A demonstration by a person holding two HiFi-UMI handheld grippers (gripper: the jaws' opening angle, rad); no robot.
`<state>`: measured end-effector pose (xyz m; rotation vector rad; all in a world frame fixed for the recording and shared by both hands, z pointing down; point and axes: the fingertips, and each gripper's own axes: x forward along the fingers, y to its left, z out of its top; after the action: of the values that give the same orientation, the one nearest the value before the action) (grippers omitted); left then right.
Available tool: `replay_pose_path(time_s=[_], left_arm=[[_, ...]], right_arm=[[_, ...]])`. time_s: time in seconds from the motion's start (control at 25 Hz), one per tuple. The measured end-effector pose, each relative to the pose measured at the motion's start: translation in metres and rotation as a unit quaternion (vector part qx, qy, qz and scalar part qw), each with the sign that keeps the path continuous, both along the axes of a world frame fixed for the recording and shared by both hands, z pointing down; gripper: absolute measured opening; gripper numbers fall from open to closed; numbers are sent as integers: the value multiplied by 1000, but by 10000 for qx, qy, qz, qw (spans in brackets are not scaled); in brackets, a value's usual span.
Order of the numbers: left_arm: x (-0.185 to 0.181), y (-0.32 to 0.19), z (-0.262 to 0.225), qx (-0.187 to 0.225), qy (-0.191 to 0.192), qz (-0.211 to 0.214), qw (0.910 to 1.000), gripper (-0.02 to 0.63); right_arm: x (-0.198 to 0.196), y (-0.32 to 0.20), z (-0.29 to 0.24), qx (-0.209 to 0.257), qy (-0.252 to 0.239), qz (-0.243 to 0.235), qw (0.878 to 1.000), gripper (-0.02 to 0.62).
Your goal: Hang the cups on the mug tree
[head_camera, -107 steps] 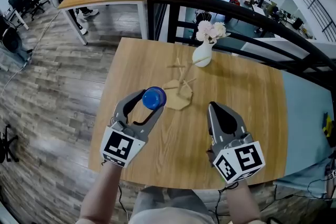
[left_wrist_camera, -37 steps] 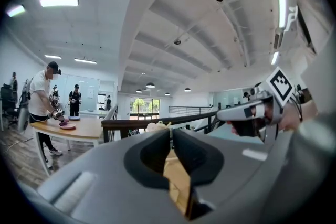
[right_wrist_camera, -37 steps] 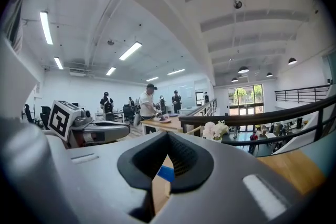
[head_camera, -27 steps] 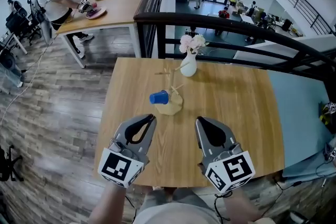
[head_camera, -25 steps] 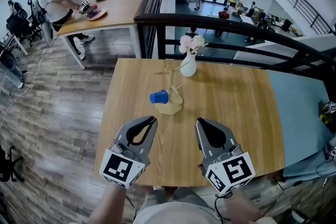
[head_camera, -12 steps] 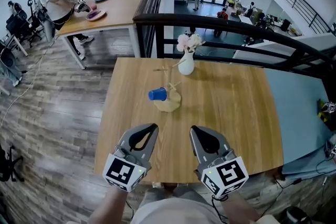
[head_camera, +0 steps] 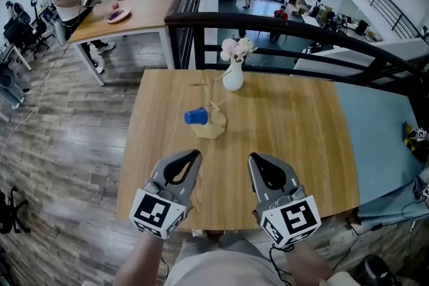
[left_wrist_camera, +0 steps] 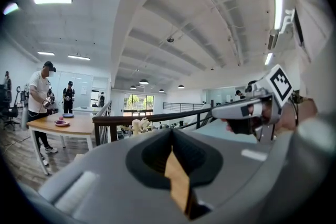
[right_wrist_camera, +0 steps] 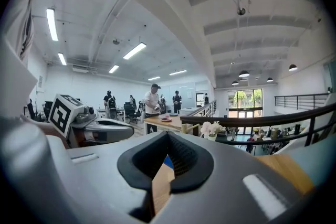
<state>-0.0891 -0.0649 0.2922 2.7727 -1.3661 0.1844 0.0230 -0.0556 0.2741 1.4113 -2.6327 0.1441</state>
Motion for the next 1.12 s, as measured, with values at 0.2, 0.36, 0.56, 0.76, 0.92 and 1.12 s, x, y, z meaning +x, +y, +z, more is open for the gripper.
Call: replay_pose_path(time_s=[0.2, 0.36, 0.56, 0.76, 0.92, 1.12], left_arm=[[29, -7, 6, -2, 29, 295, 9996, 2], [57, -17, 14, -74, 64, 565, 9984, 2], [86, -30, 35, -225, 33, 839, 9962, 2], [112, -43, 56, -371, 50, 1056, 9937, 2], [131, -49, 74, -461, -34, 1179, 9919, 2], [152, -53, 94, -570, -152, 1319, 9895, 2]], right_arm=[[29, -5, 9, -30, 81, 238, 9997, 28], [54, -11, 22, -161, 46, 501, 9986, 86], [79, -17, 51, -418, 81, 754, 9962, 134], [102, -22, 85, -702, 95, 1004, 9924, 161], [116, -24, 111, -948, 48, 1103, 9894, 180], [126, -27, 147, -1296, 30, 1131, 9851, 194]])
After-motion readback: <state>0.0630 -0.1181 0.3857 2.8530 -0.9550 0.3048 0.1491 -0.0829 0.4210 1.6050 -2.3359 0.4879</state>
